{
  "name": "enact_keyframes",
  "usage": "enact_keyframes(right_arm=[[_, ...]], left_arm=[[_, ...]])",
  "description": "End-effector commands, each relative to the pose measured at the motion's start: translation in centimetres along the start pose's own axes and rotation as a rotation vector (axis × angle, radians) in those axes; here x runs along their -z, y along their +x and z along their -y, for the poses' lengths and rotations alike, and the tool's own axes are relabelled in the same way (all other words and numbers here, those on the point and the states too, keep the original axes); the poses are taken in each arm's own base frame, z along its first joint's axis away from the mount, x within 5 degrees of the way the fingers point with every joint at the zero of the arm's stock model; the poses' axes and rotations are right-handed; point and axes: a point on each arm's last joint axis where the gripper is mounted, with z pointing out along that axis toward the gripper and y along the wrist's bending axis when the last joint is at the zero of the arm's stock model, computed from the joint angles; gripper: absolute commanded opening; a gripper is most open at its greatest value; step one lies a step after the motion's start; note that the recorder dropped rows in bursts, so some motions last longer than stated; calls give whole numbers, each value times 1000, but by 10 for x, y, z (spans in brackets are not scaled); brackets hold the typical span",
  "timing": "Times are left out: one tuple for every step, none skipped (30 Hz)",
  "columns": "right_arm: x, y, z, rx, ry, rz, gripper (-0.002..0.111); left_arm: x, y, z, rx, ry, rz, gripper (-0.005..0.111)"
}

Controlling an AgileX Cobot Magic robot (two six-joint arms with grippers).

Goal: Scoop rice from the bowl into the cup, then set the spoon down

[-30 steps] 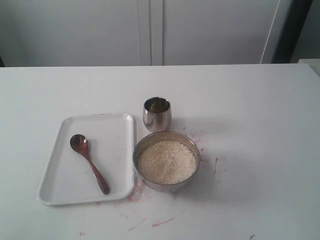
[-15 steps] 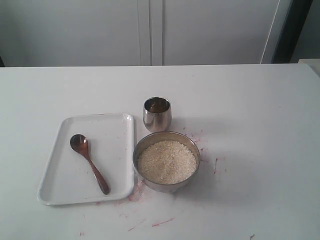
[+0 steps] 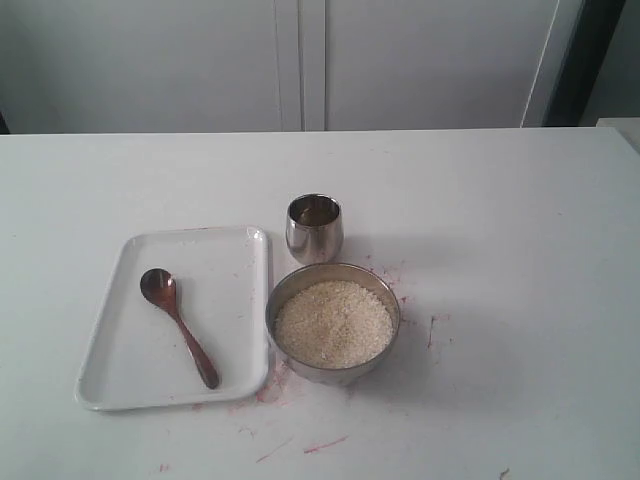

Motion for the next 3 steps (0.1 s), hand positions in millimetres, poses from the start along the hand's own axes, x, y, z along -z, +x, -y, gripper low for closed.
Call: enact_keyframes(right_arm=[[0,1,1,1,6,8,0],[0,1,1,1,6,8,0],[0,1,1,1,6,8,0]], left_arm=[[-1,7,2,5,17,-54,14],[-1,7,2,5,17,-54,14],[-1,7,2,5,17,-54,14]])
